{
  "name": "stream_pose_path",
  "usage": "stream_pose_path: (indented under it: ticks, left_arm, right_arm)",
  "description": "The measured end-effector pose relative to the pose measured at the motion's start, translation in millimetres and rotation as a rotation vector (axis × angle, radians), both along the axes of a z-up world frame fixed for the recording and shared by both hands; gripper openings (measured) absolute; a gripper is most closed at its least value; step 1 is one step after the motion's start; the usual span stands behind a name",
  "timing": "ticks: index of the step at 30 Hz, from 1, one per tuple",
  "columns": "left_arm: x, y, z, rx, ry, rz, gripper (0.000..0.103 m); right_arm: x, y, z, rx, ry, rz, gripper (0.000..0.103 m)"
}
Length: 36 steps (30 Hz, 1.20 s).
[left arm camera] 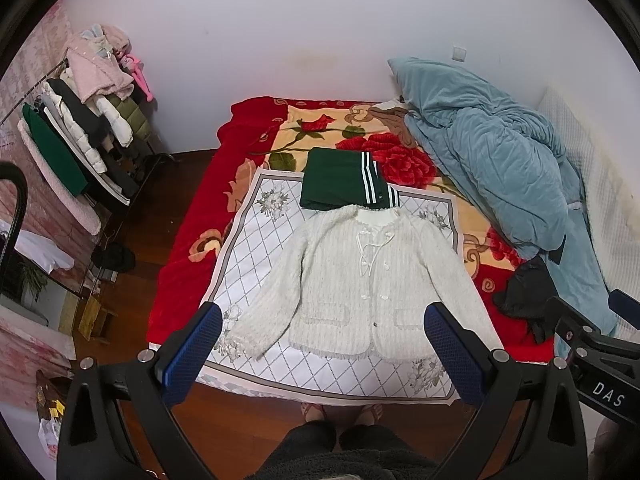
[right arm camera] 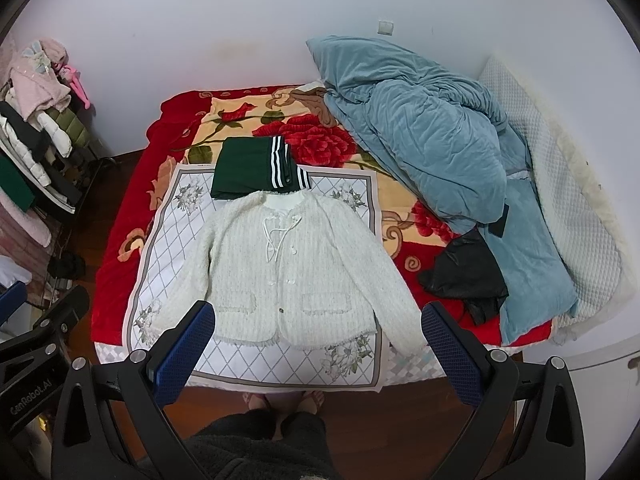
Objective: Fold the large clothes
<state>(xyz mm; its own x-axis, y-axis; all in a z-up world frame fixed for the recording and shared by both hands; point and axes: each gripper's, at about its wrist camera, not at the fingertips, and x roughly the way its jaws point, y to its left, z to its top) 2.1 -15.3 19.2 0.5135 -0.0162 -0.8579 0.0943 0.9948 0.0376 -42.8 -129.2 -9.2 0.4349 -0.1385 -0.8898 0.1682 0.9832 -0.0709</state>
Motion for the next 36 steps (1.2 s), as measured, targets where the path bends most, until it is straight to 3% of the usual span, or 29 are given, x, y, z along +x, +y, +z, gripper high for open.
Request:
stream_pose_path:
  ticks: [32,36]
  left_arm:
    - [2,2,4,-0.002,-0.008,0.002,0.103]
    - [7,-1,8,-0.004,-0.008,0.004,0.103]
  right_arm:
    - [-1,0,3,-0.003,-0.010,0.001,0.103]
    - [4,1,14,-0.002,-0.011,0.001,0.103]
